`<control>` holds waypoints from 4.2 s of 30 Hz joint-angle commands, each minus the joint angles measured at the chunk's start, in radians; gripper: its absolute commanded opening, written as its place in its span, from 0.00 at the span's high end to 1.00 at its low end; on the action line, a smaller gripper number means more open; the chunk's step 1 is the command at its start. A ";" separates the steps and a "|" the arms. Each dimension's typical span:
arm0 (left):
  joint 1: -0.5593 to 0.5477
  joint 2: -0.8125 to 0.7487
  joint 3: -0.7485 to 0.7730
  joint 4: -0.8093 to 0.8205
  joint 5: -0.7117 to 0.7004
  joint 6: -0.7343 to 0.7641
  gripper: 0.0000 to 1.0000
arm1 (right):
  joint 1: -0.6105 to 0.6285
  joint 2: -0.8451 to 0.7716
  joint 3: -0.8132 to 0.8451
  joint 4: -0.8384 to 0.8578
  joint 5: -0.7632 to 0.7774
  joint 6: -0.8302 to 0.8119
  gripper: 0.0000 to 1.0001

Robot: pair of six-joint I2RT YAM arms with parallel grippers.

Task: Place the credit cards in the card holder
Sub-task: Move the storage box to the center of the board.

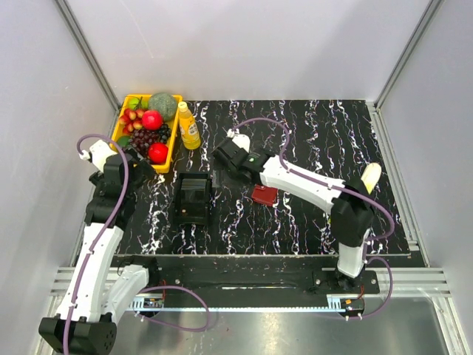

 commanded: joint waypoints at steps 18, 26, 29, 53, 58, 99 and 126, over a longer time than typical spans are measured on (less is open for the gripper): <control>0.005 0.002 -0.029 0.027 -0.013 -0.020 0.01 | 0.065 0.268 0.246 0.028 0.005 0.138 0.28; 0.004 0.007 -0.029 0.028 -0.009 -0.023 0.01 | 0.067 0.318 0.278 0.028 0.028 0.133 0.38; 0.004 0.010 -0.033 0.027 -0.006 -0.025 0.01 | 0.065 0.340 0.298 0.028 0.019 0.126 0.42; 0.005 0.027 -0.029 0.027 0.014 -0.023 0.01 | 0.067 0.423 0.411 -0.034 0.028 0.103 0.65; 0.004 0.032 -0.030 0.027 0.017 -0.022 0.01 | 0.067 0.412 0.418 -0.035 0.039 0.095 0.69; 0.005 0.056 -0.023 0.027 0.043 -0.007 0.01 | 0.031 0.391 0.525 -0.117 0.088 0.069 1.00; 0.004 0.096 -0.015 0.027 0.097 0.009 0.01 | -0.417 0.329 0.326 0.150 -0.044 -0.075 1.00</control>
